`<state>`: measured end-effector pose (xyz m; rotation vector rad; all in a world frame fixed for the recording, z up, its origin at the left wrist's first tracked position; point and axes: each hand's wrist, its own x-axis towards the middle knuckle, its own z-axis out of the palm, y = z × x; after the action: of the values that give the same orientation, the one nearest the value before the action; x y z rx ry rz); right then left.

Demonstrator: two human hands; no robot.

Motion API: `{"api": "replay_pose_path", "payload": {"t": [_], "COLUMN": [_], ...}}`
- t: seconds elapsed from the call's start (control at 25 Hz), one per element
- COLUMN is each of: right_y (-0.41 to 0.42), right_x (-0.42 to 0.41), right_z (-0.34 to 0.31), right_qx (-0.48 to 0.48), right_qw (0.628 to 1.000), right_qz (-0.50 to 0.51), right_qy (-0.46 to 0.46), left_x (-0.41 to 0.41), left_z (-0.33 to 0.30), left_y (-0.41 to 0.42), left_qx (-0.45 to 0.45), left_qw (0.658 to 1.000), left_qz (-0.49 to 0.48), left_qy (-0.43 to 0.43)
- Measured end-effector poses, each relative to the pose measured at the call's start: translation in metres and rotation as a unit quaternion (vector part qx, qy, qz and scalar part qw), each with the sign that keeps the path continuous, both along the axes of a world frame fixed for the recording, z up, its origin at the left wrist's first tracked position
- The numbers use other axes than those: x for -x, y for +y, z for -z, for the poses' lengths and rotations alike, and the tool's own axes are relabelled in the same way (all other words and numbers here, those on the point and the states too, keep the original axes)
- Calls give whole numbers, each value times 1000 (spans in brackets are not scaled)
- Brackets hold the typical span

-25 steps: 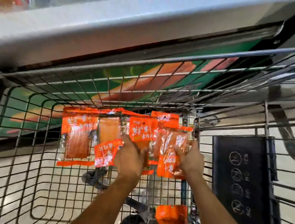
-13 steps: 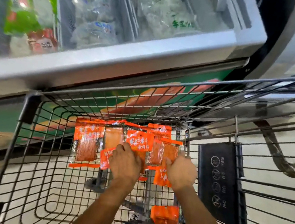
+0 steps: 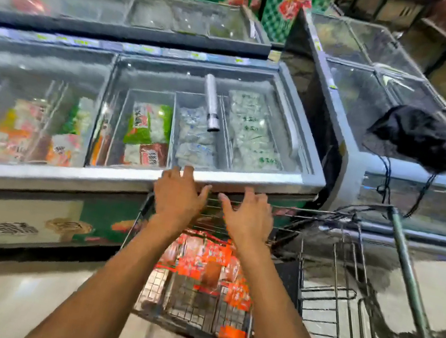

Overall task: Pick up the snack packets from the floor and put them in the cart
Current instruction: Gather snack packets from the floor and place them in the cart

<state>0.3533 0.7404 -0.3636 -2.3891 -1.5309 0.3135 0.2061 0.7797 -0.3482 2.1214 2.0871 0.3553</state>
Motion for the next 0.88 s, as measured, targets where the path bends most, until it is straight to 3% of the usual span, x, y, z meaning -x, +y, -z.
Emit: {"api": "replay_pose_path", "payload": {"t": [0.28, 0.56, 0.88], "right_y": [-71, -163, -267], "right_x": [113, 264, 434], "right_z": [-138, -190, -187], "right_qx": [-118, -135, -129], "right_qw": [986, 952, 848], "right_qz": [-115, -266, -477], "right_qy": [4, 65, 193], "left_x": [147, 337, 433], "left_z": [-126, -185, -190], "left_y": [-113, -290, -524], "left_qx": [-113, -180, -160], "left_qw": [990, 955, 873], "left_qz": [-90, -228, -458], "left_qy": [9, -51, -51]}}
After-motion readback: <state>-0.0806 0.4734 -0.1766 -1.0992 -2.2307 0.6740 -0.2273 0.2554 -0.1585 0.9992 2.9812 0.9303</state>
